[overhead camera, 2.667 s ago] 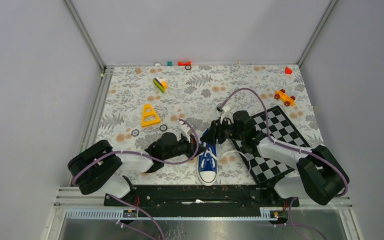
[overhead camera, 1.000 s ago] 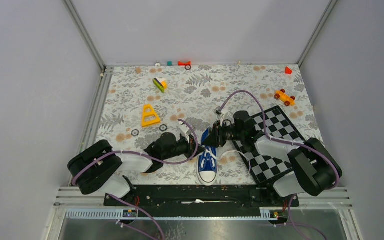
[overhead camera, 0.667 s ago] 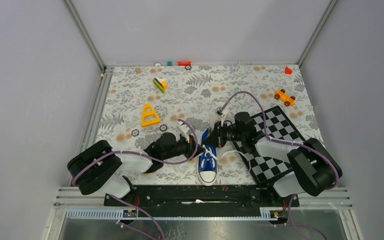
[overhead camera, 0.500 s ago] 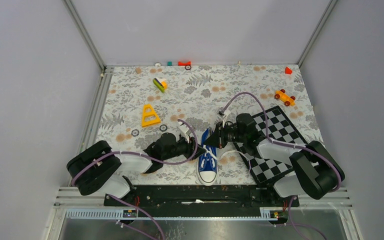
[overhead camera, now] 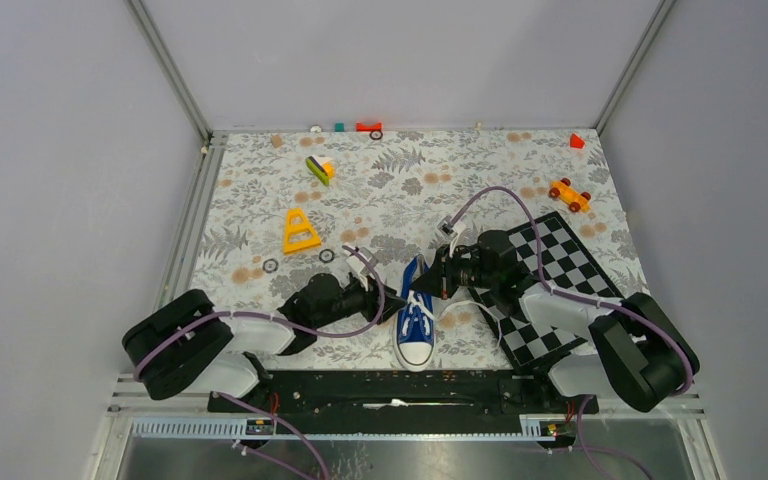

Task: Tie the shoes
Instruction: Fold the shoelace.

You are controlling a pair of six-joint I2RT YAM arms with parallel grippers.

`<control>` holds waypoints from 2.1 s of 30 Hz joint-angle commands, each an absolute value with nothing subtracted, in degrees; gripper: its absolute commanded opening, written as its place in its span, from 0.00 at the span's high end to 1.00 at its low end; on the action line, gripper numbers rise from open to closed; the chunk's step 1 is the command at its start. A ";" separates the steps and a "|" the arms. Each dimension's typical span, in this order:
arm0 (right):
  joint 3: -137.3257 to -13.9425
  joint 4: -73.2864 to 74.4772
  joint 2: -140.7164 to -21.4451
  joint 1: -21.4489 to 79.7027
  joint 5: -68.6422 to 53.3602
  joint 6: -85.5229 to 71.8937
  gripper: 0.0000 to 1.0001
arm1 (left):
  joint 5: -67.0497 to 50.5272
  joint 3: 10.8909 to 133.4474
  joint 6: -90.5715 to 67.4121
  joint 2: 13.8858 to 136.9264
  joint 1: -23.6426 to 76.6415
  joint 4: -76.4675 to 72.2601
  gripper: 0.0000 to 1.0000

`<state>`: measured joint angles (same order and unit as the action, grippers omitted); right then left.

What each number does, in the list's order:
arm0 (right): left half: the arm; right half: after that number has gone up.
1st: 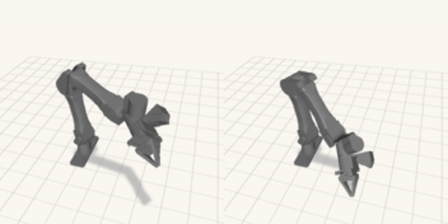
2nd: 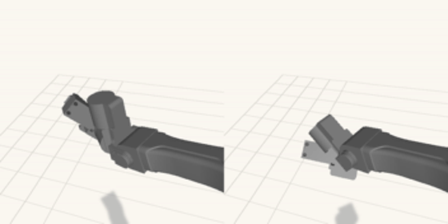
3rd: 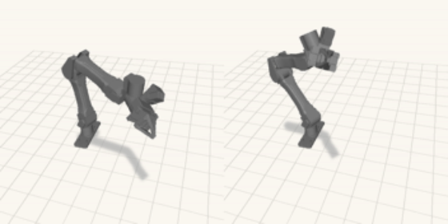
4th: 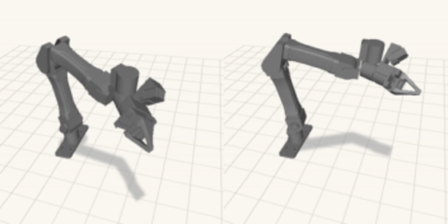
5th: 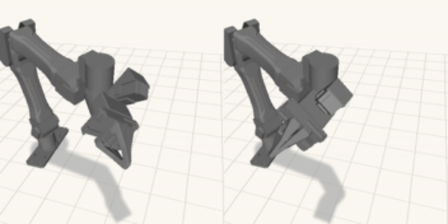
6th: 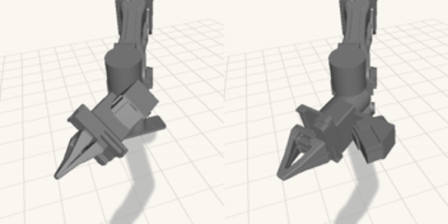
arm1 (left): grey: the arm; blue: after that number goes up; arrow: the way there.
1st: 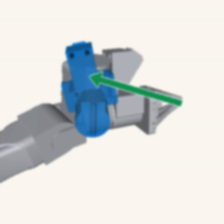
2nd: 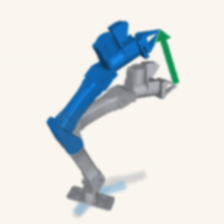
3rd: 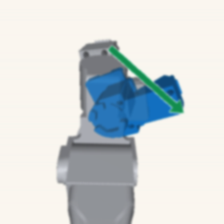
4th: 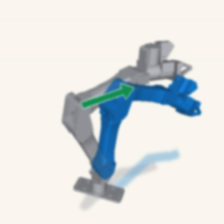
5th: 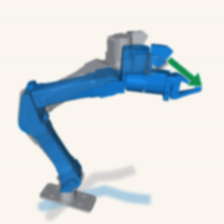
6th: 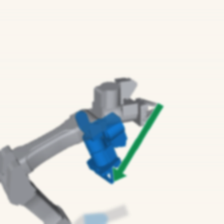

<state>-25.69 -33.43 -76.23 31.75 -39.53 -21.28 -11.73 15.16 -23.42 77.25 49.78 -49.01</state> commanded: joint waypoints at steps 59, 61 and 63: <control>-26.16 -33.59 -73.66 31.29 -39.20 -20.39 1.00 | -21.73 17.71 -30.57 99.84 48.32 -82.71 1.00; -26.22 -33.41 -73.65 31.29 -39.21 -20.47 1.00 | -21.73 17.54 -30.59 99.76 48.34 -82.79 1.00; -26.33 -33.19 -73.64 31.29 -39.16 -20.52 1.00 | -21.76 17.49 -30.75 99.67 48.32 -82.79 1.00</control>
<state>-25.65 -32.40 -75.46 31.73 -39.53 -20.95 -20.64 16.80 -30.50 99.57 48.42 -77.82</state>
